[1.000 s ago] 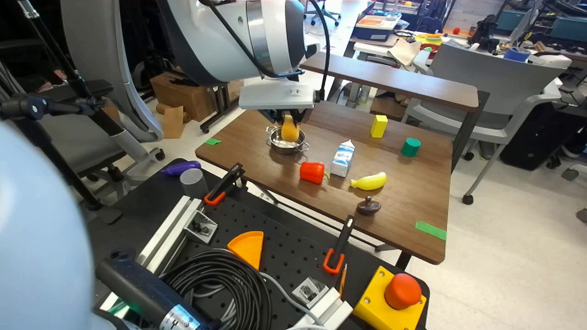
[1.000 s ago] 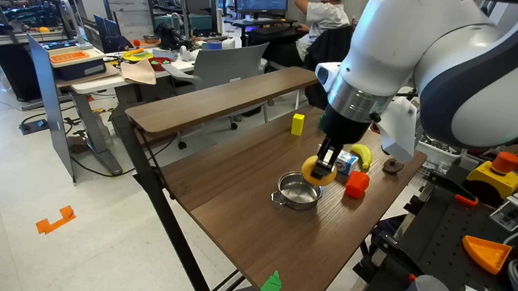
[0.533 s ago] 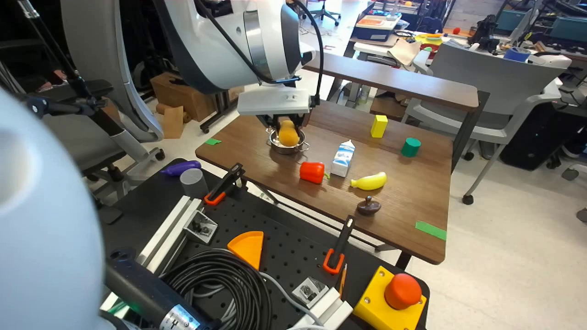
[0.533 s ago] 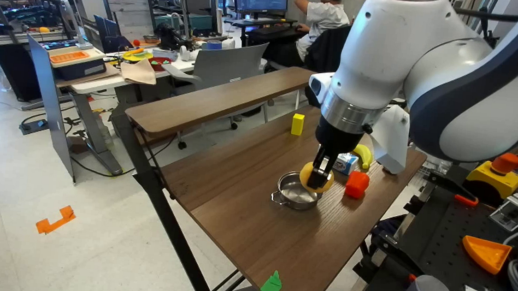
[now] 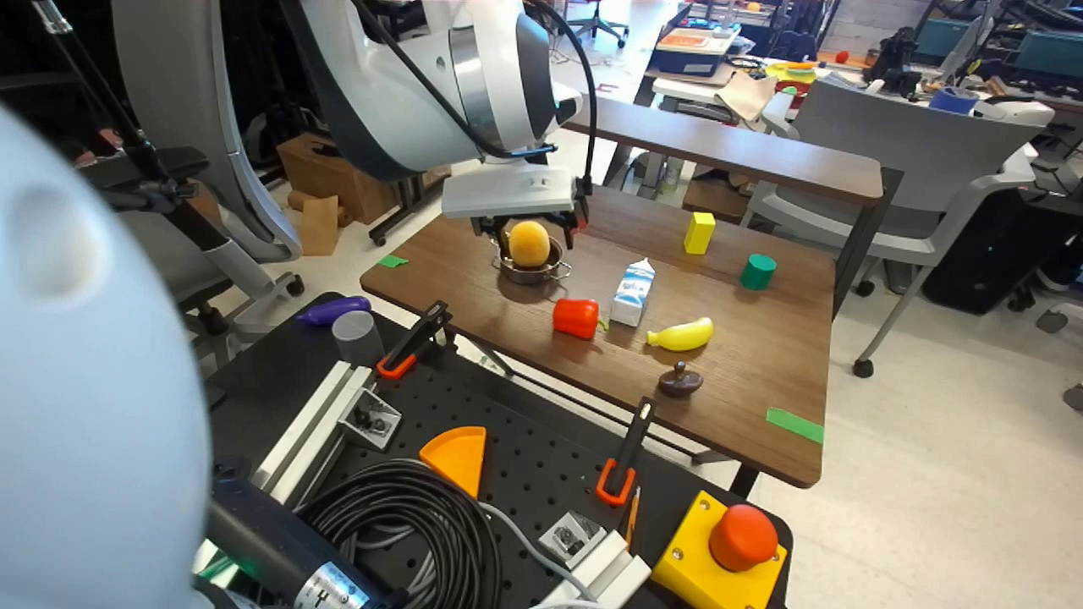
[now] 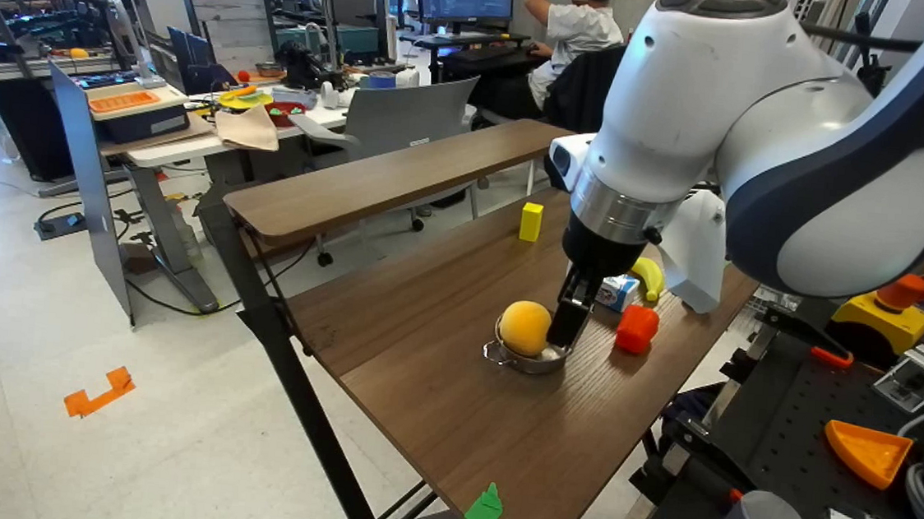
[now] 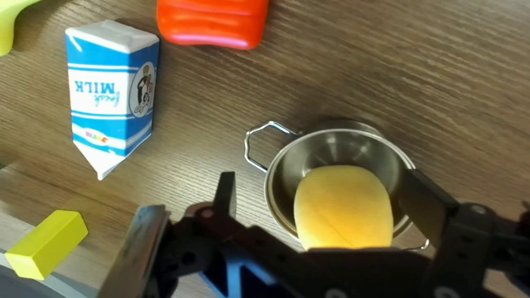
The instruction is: Put the orange plushy in the pot
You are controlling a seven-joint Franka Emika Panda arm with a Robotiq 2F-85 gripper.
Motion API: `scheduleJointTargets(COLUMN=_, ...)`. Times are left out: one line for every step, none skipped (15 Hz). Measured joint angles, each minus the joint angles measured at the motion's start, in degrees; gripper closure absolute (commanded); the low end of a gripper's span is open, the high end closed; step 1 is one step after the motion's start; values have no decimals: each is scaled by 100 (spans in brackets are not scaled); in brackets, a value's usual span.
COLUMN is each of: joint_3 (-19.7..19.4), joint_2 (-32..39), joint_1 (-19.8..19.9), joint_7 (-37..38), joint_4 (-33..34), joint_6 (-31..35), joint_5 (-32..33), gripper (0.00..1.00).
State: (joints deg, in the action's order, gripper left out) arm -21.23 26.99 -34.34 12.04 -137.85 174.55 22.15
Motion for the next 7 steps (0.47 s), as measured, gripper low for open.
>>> scheduleJointTargets(joint_3=-42, joint_2=9, joint_1=-44, joint_7=3, joint_4=0, joint_6=3, joint_5=0, gripper=0)
scheduleJointTargets(joint_3=-82, joint_2=15, joint_1=-85, joint_7=5, joint_4=0, joint_6=7, joint_5=0, gripper=0)
scheduleJointTargets(joint_3=-114, joint_2=18, joint_1=-119, joint_7=7, joint_4=0, joint_6=14, joint_5=0, gripper=0)
scheduleJointTargets(joint_3=-132, joint_2=18, joint_1=-137, joint_7=13, joint_4=-1, joint_6=28, joint_5=0, gripper=0)
scheduleJointTargets(joint_3=-132, joint_2=16, joint_1=-137, joint_7=32, joint_4=-5, joint_6=39, joint_5=-2, gripper=0)
scheduleJointTargets(joint_3=-132, joint_2=16, joint_1=-137, joint_7=49, joint_4=-10, joint_6=46, joint_5=-2, gripper=0)
scheduleJointTargets(joint_3=-132, joint_2=15, joint_1=-137, joint_7=56, joint_4=-13, joint_6=50, joint_5=-2, gripper=0)
